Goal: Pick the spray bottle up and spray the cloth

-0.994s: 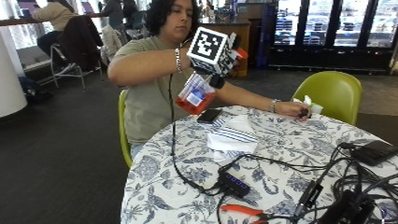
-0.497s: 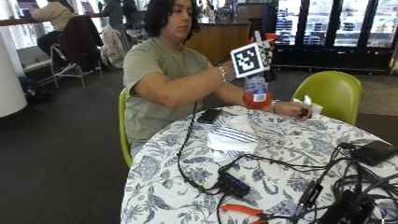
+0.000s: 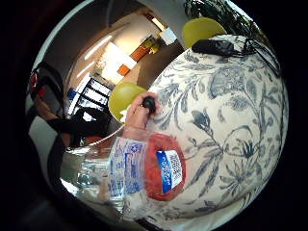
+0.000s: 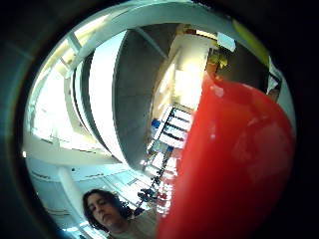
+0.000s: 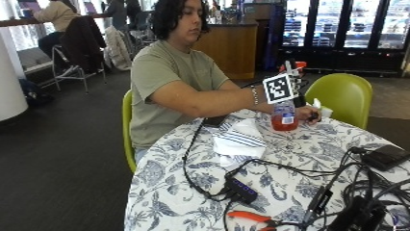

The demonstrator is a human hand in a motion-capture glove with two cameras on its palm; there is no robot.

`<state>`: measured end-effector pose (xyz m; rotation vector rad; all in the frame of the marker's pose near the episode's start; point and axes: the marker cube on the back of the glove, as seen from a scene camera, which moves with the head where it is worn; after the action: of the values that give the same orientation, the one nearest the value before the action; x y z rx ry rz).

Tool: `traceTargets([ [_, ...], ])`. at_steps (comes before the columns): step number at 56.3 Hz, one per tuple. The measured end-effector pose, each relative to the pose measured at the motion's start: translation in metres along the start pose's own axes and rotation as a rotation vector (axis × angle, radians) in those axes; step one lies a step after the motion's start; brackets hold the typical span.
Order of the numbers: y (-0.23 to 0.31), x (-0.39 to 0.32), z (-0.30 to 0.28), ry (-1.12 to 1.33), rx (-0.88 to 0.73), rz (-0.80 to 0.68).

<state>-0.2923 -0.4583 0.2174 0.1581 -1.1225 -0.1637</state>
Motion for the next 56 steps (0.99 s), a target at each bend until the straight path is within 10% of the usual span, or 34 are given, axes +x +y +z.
traceTargets([
  [20,-0.008,0.01,0.001,0.032,-0.032,0.041],
  [56,0.185,-0.024,-0.179,0.922,-0.544,-0.037],
])
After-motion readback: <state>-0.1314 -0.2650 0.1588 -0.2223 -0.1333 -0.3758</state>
